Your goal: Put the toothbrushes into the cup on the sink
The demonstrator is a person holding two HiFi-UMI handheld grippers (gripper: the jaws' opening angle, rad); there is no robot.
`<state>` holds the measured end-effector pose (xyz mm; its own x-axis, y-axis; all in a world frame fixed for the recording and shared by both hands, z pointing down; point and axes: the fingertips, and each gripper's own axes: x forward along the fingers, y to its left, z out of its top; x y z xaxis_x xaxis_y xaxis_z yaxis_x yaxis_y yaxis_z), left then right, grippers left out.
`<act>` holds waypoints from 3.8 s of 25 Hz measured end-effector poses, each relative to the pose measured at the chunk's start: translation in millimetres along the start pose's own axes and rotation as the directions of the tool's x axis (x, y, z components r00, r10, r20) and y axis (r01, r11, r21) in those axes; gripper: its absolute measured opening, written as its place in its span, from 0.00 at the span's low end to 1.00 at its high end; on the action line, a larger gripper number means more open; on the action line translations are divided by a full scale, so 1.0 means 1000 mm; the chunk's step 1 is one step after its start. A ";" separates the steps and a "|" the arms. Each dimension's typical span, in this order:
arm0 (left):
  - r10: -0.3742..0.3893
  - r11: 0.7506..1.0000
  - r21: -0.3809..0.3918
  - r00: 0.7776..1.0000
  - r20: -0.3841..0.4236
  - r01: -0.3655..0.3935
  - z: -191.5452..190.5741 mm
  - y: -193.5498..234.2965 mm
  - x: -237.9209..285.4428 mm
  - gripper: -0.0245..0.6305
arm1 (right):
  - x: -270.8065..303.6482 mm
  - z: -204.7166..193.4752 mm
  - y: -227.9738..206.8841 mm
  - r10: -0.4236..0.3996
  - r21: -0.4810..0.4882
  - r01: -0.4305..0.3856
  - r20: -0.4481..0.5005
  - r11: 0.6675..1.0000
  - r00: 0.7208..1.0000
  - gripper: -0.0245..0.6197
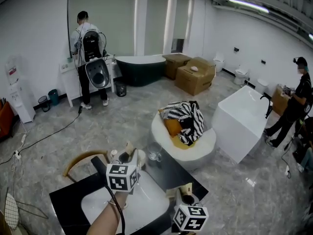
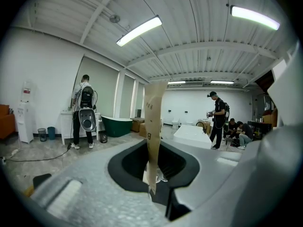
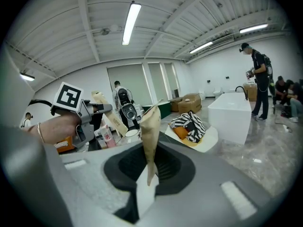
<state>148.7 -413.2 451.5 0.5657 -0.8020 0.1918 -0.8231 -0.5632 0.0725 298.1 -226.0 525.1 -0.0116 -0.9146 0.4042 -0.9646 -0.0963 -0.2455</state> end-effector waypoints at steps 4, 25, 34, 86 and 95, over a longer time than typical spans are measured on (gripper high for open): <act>-0.003 1.000 0.013 1.000 0.006 0.003 -0.001 -0.001 0.009 0.11 | 0.002 -0.003 -0.006 -0.008 0.004 0.008 -0.005 1.000 1.000 0.09; -0.009 0.997 0.073 0.999 -0.033 0.012 -0.013 0.013 0.056 0.11 | 0.021 -0.006 -0.029 -0.059 0.032 0.060 -0.029 0.998 0.998 0.09; -0.021 0.996 0.087 0.996 -0.083 0.028 -0.036 0.007 0.073 0.11 | 0.020 -0.009 -0.035 -0.073 0.030 0.074 -0.045 0.997 0.996 0.09; -0.037 0.993 0.112 0.997 -0.070 0.045 -0.036 -0.056 -0.061 0.24 | -0.049 0.011 -0.018 -0.004 -0.013 0.005 0.049 1.000 0.999 0.09; -0.041 0.998 0.046 0.998 -0.043 0.043 -0.044 -0.064 -0.106 0.13 | -0.060 0.026 -0.005 0.009 -0.077 -0.003 0.071 0.997 0.997 0.09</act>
<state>139.6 -283.4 470.0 0.5961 -0.7691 0.2304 -0.7950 -0.6056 0.0354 310.8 -180.8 478.8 -0.0012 -0.9410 0.3384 -0.9819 -0.0629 -0.1784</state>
